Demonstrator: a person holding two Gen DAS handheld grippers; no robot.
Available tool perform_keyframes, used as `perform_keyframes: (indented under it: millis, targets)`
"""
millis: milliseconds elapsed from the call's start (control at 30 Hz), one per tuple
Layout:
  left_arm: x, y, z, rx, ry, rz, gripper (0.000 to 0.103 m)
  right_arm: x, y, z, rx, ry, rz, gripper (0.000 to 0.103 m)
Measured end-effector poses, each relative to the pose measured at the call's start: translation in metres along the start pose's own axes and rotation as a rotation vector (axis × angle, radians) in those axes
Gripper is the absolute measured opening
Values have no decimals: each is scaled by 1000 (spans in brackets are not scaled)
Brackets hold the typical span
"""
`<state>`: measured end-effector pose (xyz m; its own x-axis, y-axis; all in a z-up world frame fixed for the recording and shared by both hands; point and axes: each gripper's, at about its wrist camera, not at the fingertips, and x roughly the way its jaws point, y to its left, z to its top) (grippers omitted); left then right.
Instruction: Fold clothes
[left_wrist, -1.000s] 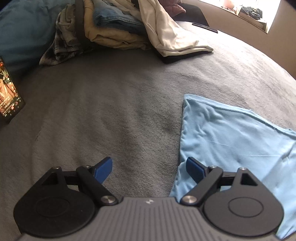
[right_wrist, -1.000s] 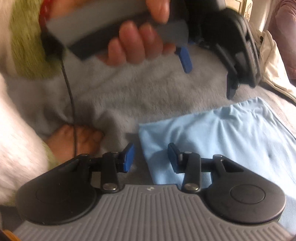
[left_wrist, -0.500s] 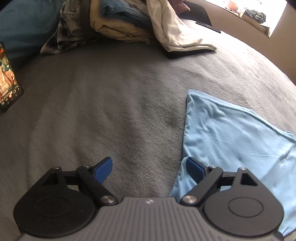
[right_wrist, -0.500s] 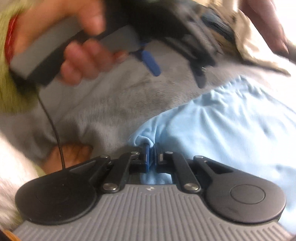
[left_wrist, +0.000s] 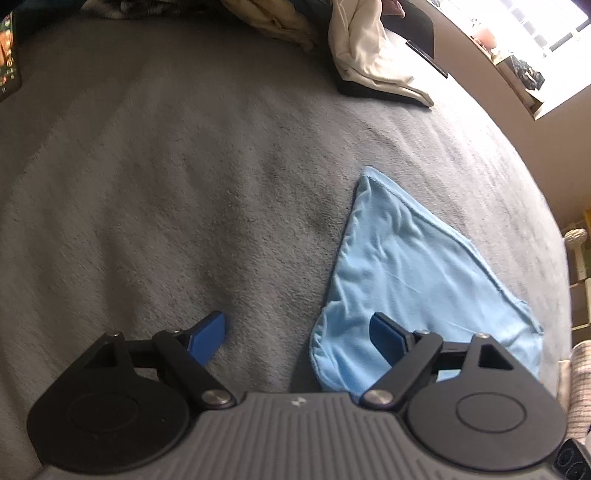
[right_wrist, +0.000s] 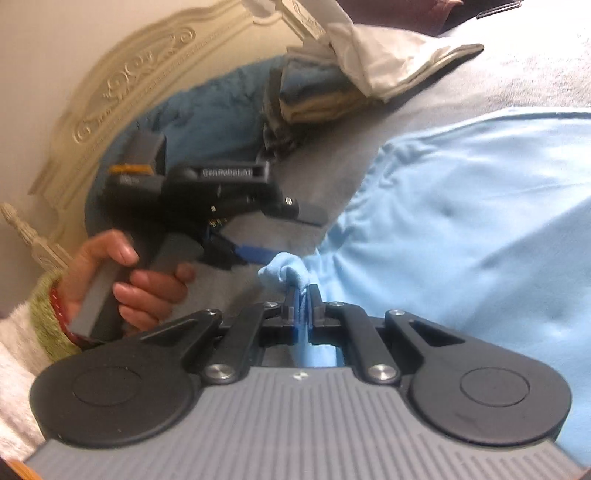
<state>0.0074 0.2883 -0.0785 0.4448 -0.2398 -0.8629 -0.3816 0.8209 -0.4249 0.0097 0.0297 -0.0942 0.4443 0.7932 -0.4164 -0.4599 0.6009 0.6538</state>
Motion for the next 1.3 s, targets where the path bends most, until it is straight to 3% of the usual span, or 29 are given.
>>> perform_keyframes:
  millis: [267, 567, 800, 1100, 1300]
  targets:
    - [0, 3, 3, -55, 32, -81, 81, 1, 4, 3, -16, -11, 30, 2]
    - [20, -8, 1, -26, 87, -118, 77, -5, 10, 4, -45, -15, 42, 2]
    - [32, -19, 13, 3, 82, -135, 76, -8, 15, 2, -61, -14, 51, 2]
    - [52, -52, 43, 141, 71, -131, 63, -7, 17, 1, -74, -7, 56, 2]
    - [66, -74, 53, 232, 45, -70, 49, -7, 19, -1, -101, 1, 52, 2]
